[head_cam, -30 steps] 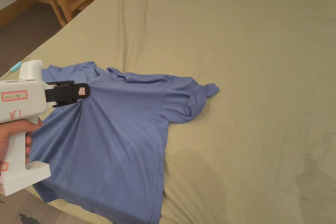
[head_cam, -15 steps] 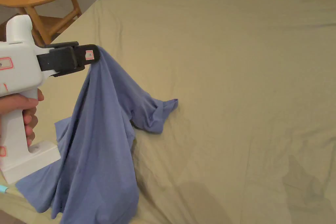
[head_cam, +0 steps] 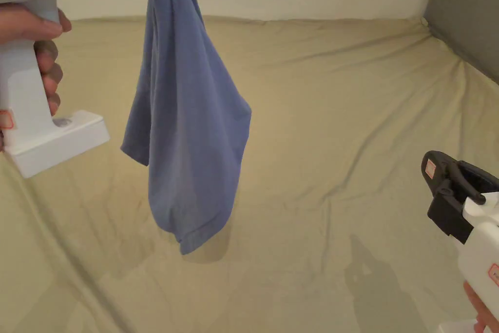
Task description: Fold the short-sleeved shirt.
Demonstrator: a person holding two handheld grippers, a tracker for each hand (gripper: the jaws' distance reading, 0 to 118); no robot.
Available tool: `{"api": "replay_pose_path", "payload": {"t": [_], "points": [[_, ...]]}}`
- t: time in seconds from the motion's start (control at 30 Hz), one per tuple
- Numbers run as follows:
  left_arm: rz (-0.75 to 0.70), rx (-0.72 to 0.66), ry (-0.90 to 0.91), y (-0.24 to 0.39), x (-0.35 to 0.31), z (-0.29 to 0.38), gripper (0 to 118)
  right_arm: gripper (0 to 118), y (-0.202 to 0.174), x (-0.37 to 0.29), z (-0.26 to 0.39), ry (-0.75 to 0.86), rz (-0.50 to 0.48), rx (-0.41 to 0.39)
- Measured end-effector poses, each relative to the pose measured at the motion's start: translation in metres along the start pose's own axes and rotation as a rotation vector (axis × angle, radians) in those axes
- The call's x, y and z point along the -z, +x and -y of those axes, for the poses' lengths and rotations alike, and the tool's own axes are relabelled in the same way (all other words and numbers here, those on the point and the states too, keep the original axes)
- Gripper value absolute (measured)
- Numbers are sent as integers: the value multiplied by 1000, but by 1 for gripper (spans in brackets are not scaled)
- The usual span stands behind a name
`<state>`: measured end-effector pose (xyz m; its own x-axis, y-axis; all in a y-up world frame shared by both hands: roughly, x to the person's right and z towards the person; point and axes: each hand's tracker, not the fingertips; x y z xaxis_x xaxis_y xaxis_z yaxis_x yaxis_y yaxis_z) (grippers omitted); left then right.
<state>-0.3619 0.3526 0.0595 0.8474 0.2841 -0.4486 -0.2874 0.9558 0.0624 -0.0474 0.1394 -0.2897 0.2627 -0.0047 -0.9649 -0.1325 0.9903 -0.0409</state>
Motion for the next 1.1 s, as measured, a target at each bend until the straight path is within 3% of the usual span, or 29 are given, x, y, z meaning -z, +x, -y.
{"api": "replay_pose_path", "payload": {"t": [0.27,0.43,0.77,0.97,1.1], "points": [[125,-19,-17,27,146,14,0,0,44,-15,4,-9,103,6],[59,-43,-124,18,202,82,0,0,56,-13,15,-39,126,7],[-170,-86,-463,-83,162,249,0,0,56,4,48,-101,112,29],[-334,-81,-658,-134,118,313,0,0,47,10,55,-120,94,33],[-364,-68,-728,-140,111,335,0,0,40,9,54,-125,83,28]]}}
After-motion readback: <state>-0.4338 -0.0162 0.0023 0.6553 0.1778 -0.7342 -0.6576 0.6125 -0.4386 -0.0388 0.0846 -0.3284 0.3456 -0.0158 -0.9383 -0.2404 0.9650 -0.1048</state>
